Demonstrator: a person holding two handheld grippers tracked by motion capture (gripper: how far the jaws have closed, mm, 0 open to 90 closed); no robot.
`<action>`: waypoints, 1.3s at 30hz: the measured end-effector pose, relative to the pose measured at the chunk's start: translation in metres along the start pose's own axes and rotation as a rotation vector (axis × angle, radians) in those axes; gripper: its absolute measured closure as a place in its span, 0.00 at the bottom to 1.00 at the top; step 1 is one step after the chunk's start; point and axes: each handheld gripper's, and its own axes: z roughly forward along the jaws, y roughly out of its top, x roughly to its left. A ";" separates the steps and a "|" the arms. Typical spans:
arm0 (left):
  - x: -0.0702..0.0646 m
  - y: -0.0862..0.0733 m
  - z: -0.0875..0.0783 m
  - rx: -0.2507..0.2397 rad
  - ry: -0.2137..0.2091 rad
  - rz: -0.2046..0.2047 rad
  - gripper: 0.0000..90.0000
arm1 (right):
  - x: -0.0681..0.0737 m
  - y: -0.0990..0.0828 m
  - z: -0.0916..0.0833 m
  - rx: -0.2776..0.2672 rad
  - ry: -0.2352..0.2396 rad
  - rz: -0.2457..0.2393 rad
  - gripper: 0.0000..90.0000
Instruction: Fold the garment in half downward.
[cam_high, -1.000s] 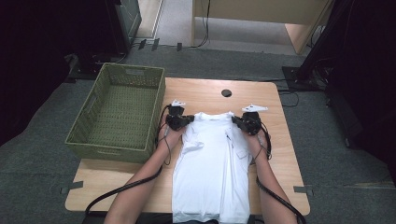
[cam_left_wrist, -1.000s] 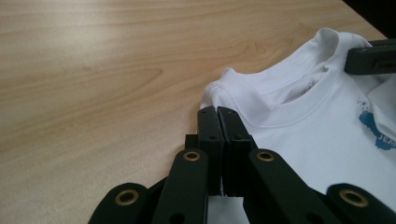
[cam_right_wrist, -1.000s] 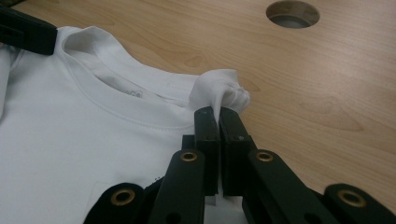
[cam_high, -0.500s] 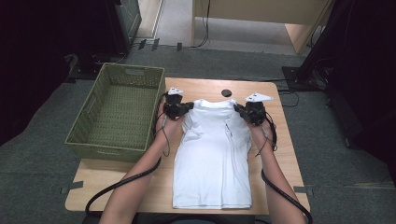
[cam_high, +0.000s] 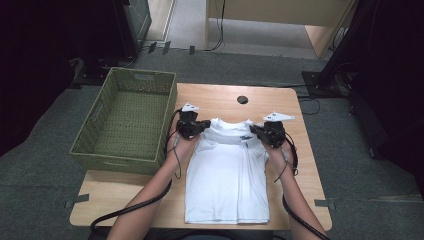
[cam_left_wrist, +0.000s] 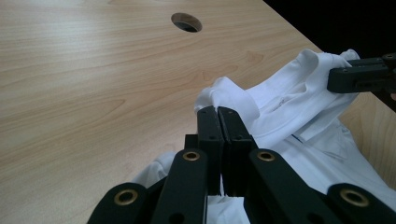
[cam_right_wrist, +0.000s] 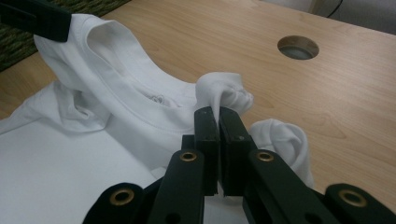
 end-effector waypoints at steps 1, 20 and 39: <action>0.000 -0.001 -0.002 -0.001 -0.004 -0.007 0.99 | 0.001 -0.002 -0.001 0.001 0.002 0.001 0.99; -0.007 -0.044 -0.015 0.003 -0.042 -0.002 0.99 | 0.027 -0.036 -0.006 0.025 0.021 -0.007 0.98; -0.020 -0.067 -0.027 0.017 -0.064 0.053 0.99 | 0.035 -0.054 -0.020 0.036 0.037 0.026 0.98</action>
